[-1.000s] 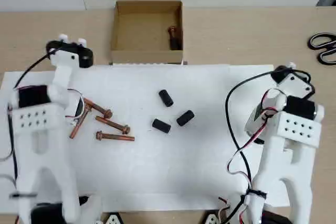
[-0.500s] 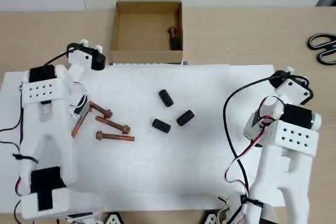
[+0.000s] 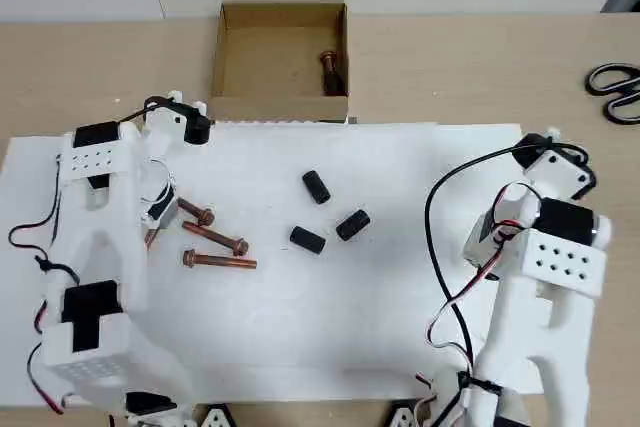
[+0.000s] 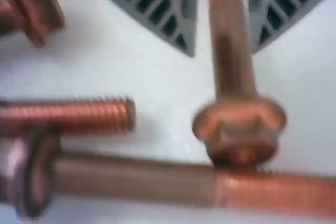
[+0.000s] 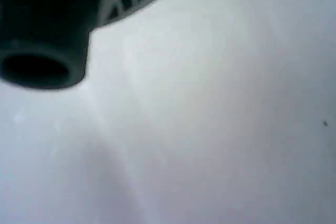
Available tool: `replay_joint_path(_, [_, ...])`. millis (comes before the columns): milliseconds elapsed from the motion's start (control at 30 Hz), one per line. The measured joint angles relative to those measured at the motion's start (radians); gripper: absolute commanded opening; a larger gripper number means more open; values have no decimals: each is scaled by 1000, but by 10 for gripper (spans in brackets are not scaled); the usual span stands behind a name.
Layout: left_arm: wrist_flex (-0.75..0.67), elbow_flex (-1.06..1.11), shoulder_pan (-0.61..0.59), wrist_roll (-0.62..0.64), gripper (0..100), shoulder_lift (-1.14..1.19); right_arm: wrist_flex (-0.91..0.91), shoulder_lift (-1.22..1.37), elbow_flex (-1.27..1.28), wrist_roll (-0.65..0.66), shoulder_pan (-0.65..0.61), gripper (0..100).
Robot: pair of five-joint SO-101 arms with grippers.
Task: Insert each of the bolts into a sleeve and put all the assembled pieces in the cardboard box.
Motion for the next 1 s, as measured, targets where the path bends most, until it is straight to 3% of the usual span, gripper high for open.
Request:
replay_joint_path(500, [-97,-5,0,-11,100,101,0,-2,0,0,0,4])
replay_joint_path(667, [-107,-14,2,-11,2,138,0,-55,0,2,0,4])
replay_joint_path(1000, [-97,-12,5,-5,5,95,0,-203,0,2,0,4])
